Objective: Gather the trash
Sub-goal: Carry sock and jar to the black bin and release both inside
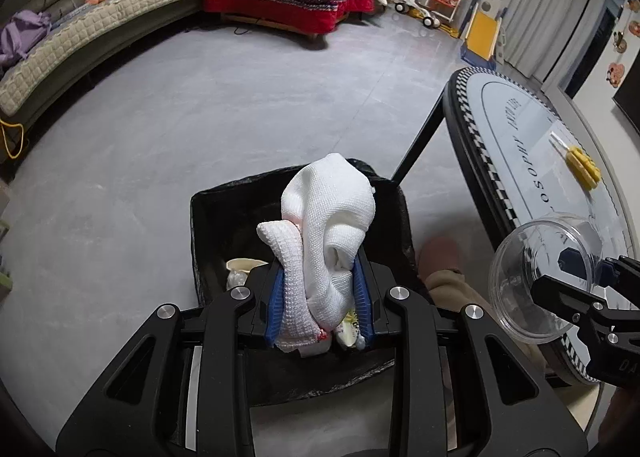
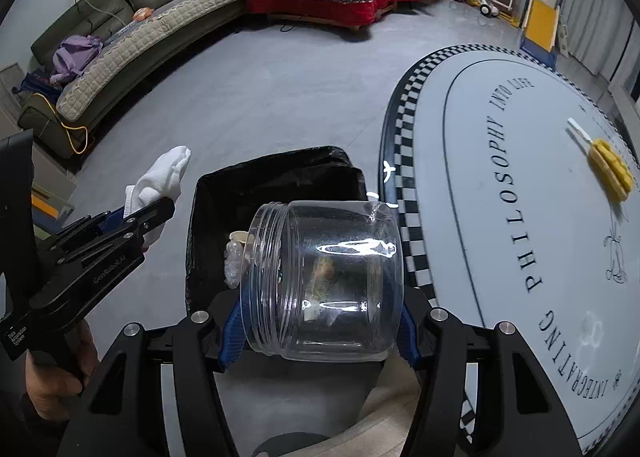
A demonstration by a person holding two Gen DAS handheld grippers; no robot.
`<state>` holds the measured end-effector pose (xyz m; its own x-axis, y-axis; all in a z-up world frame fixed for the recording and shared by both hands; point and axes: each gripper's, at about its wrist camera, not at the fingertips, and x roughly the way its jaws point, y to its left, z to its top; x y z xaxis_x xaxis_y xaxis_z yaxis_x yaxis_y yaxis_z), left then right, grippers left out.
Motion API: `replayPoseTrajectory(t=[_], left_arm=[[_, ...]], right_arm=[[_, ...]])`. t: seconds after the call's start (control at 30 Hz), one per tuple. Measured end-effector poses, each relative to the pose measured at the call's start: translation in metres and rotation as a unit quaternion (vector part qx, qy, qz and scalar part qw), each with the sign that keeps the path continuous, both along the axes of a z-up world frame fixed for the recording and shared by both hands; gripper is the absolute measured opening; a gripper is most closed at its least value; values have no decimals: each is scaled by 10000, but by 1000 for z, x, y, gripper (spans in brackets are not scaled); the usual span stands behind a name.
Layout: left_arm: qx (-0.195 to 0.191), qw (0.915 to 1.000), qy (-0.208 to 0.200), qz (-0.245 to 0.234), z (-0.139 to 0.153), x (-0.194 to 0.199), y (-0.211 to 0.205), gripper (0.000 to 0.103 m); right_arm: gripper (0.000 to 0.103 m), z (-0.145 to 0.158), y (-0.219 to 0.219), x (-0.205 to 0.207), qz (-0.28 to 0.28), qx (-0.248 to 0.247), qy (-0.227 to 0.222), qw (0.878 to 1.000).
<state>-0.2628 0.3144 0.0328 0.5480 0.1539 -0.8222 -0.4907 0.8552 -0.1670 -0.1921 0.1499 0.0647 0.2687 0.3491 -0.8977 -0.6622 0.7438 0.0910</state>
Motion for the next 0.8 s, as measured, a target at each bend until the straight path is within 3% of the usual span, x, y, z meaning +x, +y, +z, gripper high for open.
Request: replayPoseTrajectory(t=[0.13, 0.17, 0.2, 0.23, 0.3, 0.47, 0.8], left_arm=[[-88, 9998, 129, 149, -13, -6, 12, 33], [-78, 9995, 244, 195, -16, -6, 15, 42], [-34, 9988, 373, 306, -20, -5, 17, 80], [61, 9981, 375, 483, -20, -7, 20, 97], [184, 9972, 275, 672, -19, -12, 24, 97], [41, 9978, 169, 644, -19, -12, 28, 97], [125, 9993, 51, 338, -4, 2, 4, 97]], right_arm=[[61, -14, 18, -2, 188, 101, 351, 9992], [65, -17, 21, -1, 220, 122, 407, 9989], [78, -19, 24, -1, 136, 114, 360, 9992], [84, -18, 24, -1, 59, 145, 301, 9994], [84, -18, 23, 0, 62, 237, 343, 9991], [84, -14, 15, 0, -4, 241, 298, 9993], [84, -4, -8, 11, -169, 362, 264, 9989]])
